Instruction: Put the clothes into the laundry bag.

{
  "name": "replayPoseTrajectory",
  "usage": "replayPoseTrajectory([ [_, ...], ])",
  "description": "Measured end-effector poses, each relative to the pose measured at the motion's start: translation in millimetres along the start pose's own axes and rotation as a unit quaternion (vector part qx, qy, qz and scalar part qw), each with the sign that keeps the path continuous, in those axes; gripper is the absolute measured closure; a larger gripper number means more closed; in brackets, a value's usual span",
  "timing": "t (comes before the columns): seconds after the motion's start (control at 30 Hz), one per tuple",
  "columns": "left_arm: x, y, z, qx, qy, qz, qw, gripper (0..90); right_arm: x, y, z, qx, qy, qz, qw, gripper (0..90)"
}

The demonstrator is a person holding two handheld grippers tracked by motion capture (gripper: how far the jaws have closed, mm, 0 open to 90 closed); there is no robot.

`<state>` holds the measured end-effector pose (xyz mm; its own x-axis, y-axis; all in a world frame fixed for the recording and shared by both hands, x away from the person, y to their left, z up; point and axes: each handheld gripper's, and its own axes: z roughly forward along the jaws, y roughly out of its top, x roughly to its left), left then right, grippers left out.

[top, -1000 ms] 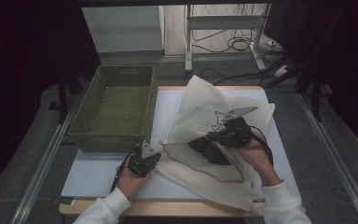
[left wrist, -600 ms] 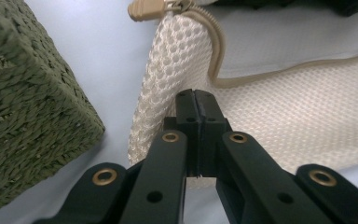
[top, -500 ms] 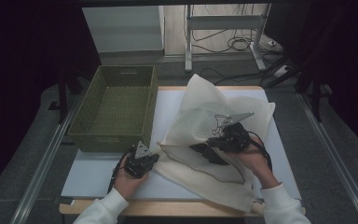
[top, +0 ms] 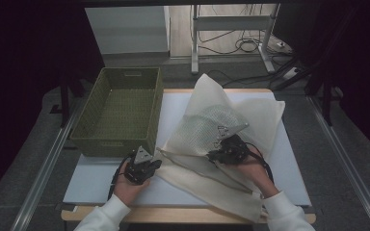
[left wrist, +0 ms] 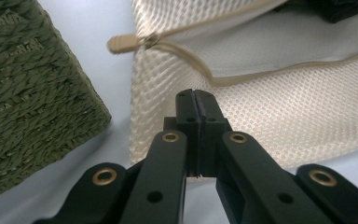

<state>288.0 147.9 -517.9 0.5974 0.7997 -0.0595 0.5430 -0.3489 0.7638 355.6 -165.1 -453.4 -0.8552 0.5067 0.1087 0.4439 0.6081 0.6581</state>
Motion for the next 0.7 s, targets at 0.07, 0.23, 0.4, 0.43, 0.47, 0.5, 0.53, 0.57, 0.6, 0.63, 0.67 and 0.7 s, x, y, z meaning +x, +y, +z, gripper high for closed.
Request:
replayPoseTrajectory([
  [0.07,-0.1,-0.4,-3.0,-0.003,-0.001,-0.001,1.0000,90.0,-0.3,-2.0,5.5,0.008,0.000,0.000,1.0000,86.7],
  [0.23,2.0,-2.0,-9.7,-0.011,-0.003,-0.007,0.9999,90.0,-1.9,-6.8,15.7,0.018,0.003,0.002,0.9998,86.6],
  [0.4,3.1,-2.6,-11.1,-0.013,-0.004,-0.009,0.9999,90.0,0.0,-8.8,24.1,0.030,0.009,-0.001,0.9995,86.6],
  [0.43,3.1,-2.6,-11.1,-0.013,-0.004,-0.009,0.9999,90.0,0.0,-8.8,24.1,0.030,0.009,-0.001,0.9995,86.6],
  [0.47,2.8,-2.8,-11.0,-0.013,-0.005,-0.008,0.9999,90.0,0.1,-8.9,24.7,0.032,0.011,0.001,0.9994,86.6],
  [0.5,2.8,-2.8,-10.9,-0.012,-0.005,-0.008,0.9999,90.0,-0.1,-9.3,25.4,0.033,0.012,0.002,0.9994,86.5],
  [0.53,2.8,-2.8,-10.7,-0.012,-0.005,-0.007,0.9999,89.9,-0.1,-10.0,26.9,0.036,0.016,0.004,0.9992,86.4],
  [0.57,2.9,-2.7,-10.6,-0.011,-0.005,-0.007,0.9999,89.9,-0.2,-11.0,29.3,0.040,0.019,0.004,0.9990,86.3],
  [0.6,2.9,-2.7,-10.4,-0.011,-0.005,-0.007,0.9999,89.9,0.0,-12.1,32.4,0.045,0.021,0.004,0.9988,86.3],
  [0.63,3.0,-2.8,-10.1,-0.010,-0.005,-0.007,0.9999,89.9,0.2,-13.4,35.7,0.051,0.023,0.003,0.9984,86.3],
  [0.67,3.1,-2.8,-9.8,-0.009,-0.005,-0.007,0.9999,89.9,0.3,-14.7,39.5,0.056,0.024,0.002,0.9982,86.3],
  [0.7,3.1,-2.9,-9.6,-0.008,-0.005,-0.006,0.9999,89.9,0.9,-15.9,42.7,0.062,0.023,0.005,0.9978,86.3],
])
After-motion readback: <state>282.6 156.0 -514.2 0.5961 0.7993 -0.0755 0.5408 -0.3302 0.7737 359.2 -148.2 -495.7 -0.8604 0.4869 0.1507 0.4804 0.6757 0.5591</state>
